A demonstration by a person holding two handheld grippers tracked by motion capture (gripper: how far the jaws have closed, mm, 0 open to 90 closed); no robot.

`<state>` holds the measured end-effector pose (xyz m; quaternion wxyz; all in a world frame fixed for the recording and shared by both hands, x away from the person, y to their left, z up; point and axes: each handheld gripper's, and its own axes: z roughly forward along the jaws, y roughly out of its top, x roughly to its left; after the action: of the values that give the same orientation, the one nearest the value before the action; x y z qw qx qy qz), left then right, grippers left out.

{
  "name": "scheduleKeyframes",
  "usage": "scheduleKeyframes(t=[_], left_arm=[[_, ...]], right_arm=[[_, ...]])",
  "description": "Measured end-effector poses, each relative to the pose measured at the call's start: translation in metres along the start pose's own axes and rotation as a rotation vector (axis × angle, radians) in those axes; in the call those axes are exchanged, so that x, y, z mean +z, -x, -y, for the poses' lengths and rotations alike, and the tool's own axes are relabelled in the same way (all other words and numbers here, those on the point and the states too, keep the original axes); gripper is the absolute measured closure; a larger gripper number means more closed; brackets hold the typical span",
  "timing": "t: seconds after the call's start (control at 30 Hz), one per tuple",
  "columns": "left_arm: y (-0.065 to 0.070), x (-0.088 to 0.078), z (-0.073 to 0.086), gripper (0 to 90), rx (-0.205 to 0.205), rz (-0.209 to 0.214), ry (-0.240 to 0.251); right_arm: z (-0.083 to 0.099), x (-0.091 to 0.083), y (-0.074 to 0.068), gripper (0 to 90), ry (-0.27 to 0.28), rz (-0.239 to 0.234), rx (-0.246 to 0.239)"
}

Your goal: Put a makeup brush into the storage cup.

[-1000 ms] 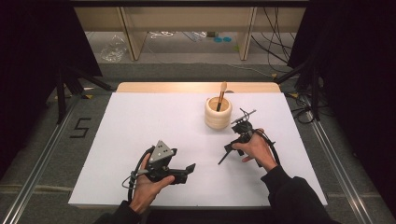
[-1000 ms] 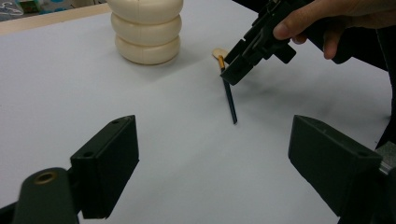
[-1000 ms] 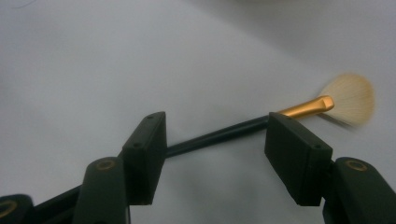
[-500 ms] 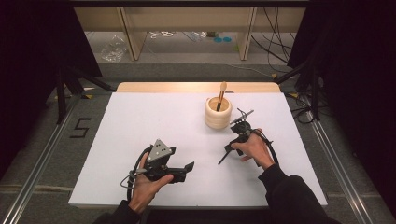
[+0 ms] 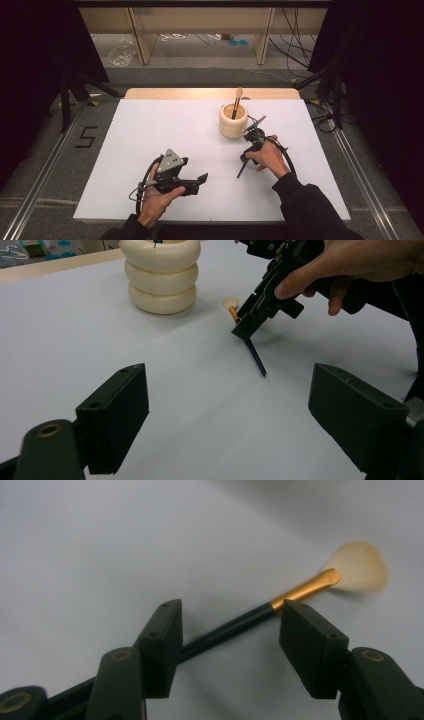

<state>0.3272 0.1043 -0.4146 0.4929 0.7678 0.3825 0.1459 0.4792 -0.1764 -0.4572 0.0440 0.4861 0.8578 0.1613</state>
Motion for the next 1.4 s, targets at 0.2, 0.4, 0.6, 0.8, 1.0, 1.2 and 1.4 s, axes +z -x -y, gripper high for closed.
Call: scheduleKeyframes(t=[0.2,0.4,0.6,0.8,1.0,1.2,1.4], left_arm=[[0.001,0.001,0.0,16.2,0.004,0.002,0.0],[0.0,0.0,0.0,16.3,-0.003,0.0,0.002],[0.0,0.0,0.0,16.3,-0.005,0.001,0.002],[-0.001,0.0,0.0,16.4,-0.005,0.005,0.003],[-0.001,0.0,0.0,16.5,-0.005,0.003,0.003],[-0.002,0.0,0.0,16.5,-0.005,0.001,0.003],[-0.002,-0.001,-0.001,16.6,-0.005,0.0,0.006]], right_arm=[[0.001,0.0,0.008,52.2,-0.006,-0.008,-0.031],[0.002,-0.002,0.013,61.0,-0.031,-0.023,-0.036],[0.001,-0.005,0.014,67.9,-0.105,0.001,-0.072],[-0.002,-0.006,0.019,76.7,-0.155,-0.007,-0.094],[-0.001,-0.006,0.022,81.8,-0.165,-0.016,-0.102],[-0.003,-0.005,0.022,82.6,-0.192,-0.009,-0.119],[-0.005,-0.005,0.022,83.0,-0.203,-0.015,-0.123]])
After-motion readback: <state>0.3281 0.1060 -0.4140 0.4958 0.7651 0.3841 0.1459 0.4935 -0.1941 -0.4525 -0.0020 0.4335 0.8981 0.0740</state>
